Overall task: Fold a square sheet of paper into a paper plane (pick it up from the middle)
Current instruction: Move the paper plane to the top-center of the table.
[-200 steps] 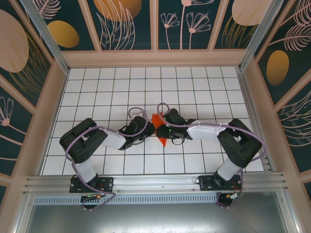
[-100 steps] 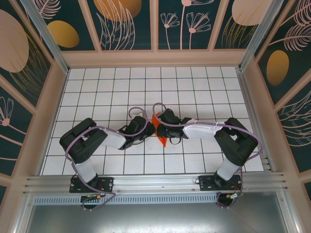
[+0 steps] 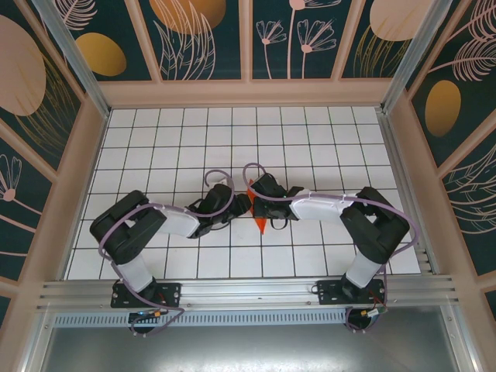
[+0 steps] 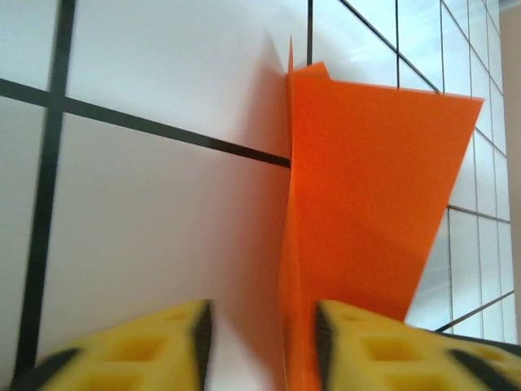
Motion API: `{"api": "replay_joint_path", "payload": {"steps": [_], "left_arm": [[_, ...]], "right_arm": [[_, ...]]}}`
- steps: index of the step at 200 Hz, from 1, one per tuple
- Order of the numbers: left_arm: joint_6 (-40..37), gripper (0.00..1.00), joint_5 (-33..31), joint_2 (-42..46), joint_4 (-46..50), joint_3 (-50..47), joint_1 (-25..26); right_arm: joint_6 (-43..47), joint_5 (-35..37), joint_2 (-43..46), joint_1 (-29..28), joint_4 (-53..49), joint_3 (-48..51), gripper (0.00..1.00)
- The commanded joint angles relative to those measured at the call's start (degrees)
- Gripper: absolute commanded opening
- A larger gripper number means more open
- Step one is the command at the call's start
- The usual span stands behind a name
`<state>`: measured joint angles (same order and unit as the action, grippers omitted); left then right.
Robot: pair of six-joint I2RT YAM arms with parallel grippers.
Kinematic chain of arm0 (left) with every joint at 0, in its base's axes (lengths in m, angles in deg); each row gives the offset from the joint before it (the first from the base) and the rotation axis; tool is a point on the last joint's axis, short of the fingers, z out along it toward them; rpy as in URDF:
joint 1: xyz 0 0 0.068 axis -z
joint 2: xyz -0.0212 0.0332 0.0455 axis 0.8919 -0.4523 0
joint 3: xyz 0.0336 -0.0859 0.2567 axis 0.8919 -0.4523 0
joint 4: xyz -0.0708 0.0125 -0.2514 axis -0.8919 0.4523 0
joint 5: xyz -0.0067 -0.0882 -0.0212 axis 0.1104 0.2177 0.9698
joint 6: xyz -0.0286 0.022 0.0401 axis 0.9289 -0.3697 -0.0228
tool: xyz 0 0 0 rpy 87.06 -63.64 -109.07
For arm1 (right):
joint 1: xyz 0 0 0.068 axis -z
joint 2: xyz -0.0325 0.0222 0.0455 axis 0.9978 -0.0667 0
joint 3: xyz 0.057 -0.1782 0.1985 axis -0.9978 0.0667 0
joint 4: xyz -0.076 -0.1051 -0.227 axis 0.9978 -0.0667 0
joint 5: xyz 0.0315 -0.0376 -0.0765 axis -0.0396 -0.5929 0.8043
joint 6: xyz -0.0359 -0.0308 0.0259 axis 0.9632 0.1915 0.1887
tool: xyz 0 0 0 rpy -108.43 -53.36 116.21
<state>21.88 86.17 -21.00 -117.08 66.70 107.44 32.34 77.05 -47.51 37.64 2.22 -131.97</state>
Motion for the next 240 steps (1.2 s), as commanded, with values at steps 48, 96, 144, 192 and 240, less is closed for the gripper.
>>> {"api": "replay_joint_path", "payload": {"steps": [48,96,144,192,240], "left_arm": [[-0.6,0.92,-13.2,11.6,18.1,0.9,-1.8],[0.1,0.99,-15.8,12.6,21.3,0.7,-2.0],[0.6,0.98,-15.8,12.0,21.9,0.7,-2.0],[0.2,0.98,-15.8,11.8,22.4,1.0,-2.1],[-0.3,0.99,-16.0,11.7,23.4,1.5,-2.1]], "right_arm": [[2.5,4.6,1.1,3.6,-5.2,-0.4,0.03],[2.9,4.1,-2.7,4.1,-4.3,-1.9,0.11],[2.0,3.5,-4.0,4.0,-4.0,-2.3,0.18],[1.1,4.0,-4.8,4.0,-4.1,-2.3,0.15],[1.7,6.3,-4.2,4.3,-4.7,-3.7,0.05]]}}
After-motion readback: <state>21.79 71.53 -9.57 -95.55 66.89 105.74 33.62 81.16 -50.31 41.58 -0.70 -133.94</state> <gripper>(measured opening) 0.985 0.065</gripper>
